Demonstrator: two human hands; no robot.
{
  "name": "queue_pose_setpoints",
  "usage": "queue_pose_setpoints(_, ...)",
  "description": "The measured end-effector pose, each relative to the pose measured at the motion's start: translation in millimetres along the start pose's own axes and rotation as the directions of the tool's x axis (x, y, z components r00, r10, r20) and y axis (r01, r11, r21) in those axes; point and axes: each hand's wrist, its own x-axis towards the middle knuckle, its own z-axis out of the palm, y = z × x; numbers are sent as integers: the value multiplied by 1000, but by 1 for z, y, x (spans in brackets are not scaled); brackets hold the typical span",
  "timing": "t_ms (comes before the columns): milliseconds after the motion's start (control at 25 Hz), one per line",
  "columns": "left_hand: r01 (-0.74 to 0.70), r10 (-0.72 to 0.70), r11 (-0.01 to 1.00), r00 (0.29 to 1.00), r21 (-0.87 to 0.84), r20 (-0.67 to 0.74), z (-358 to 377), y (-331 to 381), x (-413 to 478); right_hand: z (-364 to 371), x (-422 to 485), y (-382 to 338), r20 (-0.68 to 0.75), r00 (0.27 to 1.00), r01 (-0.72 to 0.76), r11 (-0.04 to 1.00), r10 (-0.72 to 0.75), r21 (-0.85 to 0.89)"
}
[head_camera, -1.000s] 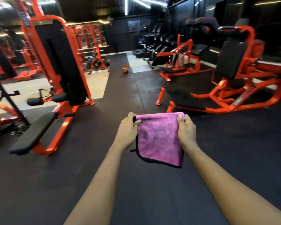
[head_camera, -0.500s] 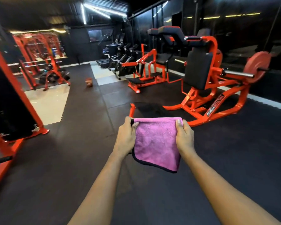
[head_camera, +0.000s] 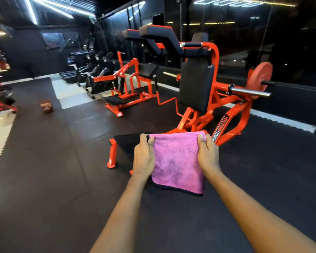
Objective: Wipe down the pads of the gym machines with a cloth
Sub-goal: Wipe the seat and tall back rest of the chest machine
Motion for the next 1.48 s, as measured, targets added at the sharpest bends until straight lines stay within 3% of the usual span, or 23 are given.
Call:
queue_pose_setpoints(320,-39,54,996,980,-81,193,149,-57,265,68,249,63,-208,977,-46,997,33,-59)
queue_pose_setpoints(520,-115,132,990,964,-85,231,281,-112,399,100,410,155,-289,957,-39,998,21,-58)
queue_pose_setpoints(760,-116,128,991,955,-62,267,439,-153,581,130,621,241,-383,921,-108,991,69,-81)
queue_pose_setpoints(960,-188,204,979,931,-80,304,511,-161,655,129,704,269,-472,877,-142,986,85,-85)
queue_pose_setpoints(1120,-281,314,948,901,-149,300,593,-201,707,142,757,333,-553,832,-111,991,48,-81)
queue_pose_setpoints(1320,-408,463,878,856,-251,230,733,-317,741,178,813,484,-657,748,-41,982,-93,-185)
queue_pose_setpoints(1480,-554,627,760,763,-339,158,838,-428,768,226,843,619,-728,635,29,950,-257,-311)
